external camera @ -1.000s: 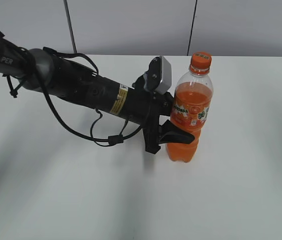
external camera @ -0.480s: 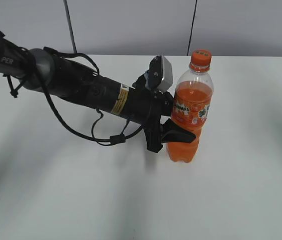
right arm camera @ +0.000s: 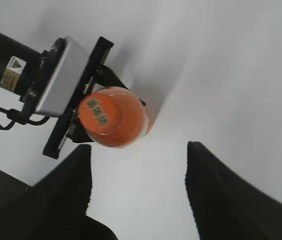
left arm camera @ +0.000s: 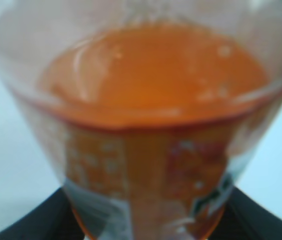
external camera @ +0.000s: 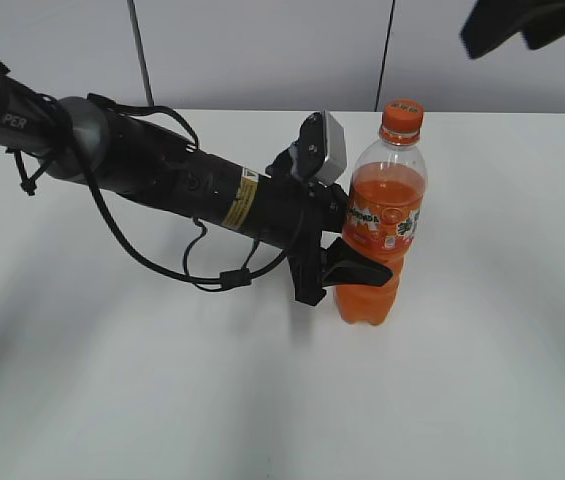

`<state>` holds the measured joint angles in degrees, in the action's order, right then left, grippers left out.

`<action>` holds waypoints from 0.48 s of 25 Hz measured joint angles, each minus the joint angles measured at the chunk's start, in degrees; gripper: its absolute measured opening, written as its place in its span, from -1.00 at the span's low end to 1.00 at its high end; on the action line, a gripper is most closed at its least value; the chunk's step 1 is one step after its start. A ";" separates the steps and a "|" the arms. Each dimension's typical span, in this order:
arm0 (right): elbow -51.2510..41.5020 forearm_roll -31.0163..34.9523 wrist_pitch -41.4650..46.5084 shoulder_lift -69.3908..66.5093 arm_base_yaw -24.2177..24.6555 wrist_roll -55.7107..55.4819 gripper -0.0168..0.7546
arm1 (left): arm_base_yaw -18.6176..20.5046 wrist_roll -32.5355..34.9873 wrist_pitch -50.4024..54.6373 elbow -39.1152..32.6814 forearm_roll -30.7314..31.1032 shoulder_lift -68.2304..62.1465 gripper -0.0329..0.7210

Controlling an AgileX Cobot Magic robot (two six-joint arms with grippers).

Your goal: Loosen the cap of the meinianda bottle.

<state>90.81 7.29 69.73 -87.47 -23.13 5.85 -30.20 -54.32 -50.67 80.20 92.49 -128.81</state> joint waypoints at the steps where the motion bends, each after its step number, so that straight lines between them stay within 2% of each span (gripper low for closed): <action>1: 0.52 -0.45 0.00 -1.14 -1.82 -0.51 0.19 | 0.00 0.00 0.00 0.00 0.00 0.00 0.15; 5: 1.75 -1.94 0.00 -4.54 -6.39 -3.57 0.19 | 0.00 0.00 0.04 0.02 0.02 0.00 0.15; 12: 2.02 -3.04 0.06 -8.12 -6.95 -5.43 0.19 | 0.00 0.00 -0.01 0.02 0.07 0.00 0.15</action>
<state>92.82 4.24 69.79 -95.59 -30.08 0.41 -30.20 -54.32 -50.68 80.22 92.56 -128.81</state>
